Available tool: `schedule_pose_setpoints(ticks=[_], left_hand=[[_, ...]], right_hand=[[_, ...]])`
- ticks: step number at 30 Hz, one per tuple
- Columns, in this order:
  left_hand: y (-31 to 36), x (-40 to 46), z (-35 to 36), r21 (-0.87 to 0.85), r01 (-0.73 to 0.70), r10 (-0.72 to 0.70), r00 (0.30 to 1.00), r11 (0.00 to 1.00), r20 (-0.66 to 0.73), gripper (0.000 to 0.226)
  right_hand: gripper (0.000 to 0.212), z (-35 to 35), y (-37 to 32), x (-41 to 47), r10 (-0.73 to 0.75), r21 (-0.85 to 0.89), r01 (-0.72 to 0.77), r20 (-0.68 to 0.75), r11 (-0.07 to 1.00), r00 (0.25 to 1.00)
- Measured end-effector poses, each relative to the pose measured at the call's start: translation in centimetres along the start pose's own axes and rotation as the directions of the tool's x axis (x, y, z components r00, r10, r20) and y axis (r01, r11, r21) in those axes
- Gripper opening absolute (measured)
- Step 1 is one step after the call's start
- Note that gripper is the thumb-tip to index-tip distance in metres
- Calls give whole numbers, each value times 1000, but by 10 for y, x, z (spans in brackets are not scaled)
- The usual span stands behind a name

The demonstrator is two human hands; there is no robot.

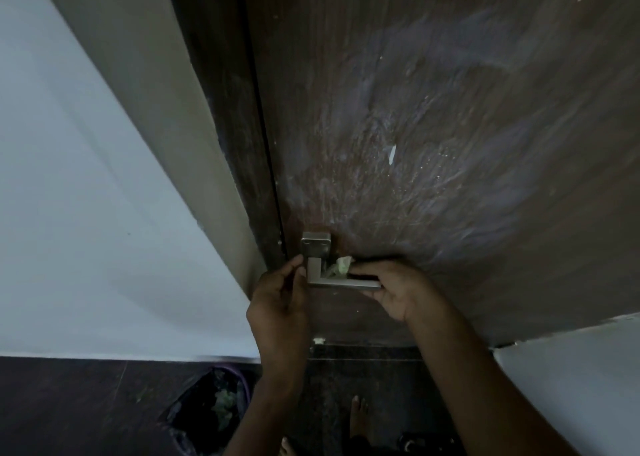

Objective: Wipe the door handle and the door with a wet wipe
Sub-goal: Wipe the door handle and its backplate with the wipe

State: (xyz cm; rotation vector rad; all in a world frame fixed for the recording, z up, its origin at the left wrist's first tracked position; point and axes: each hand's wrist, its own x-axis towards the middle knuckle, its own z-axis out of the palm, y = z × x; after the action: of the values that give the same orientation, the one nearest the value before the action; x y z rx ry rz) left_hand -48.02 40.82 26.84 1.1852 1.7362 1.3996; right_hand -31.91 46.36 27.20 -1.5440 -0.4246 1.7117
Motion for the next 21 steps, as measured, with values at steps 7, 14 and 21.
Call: schedule_pose_setpoints(ticks=[7,14,21], left_hand=[[8,9,-3,-3,-91,91,996,996,-10,25],[15,6,-8,37,-183,183,983,982,4,31],[17,2,-13,30,-186,185,982,982,33,34]], right_hand=[[17,48,16,-18,-598,-550,402,-236,732,766],[15,62,25,-46,-808,-738,457,-203,497,553],[18,72,34,-54,-861,-642,590,-245,489,446]])
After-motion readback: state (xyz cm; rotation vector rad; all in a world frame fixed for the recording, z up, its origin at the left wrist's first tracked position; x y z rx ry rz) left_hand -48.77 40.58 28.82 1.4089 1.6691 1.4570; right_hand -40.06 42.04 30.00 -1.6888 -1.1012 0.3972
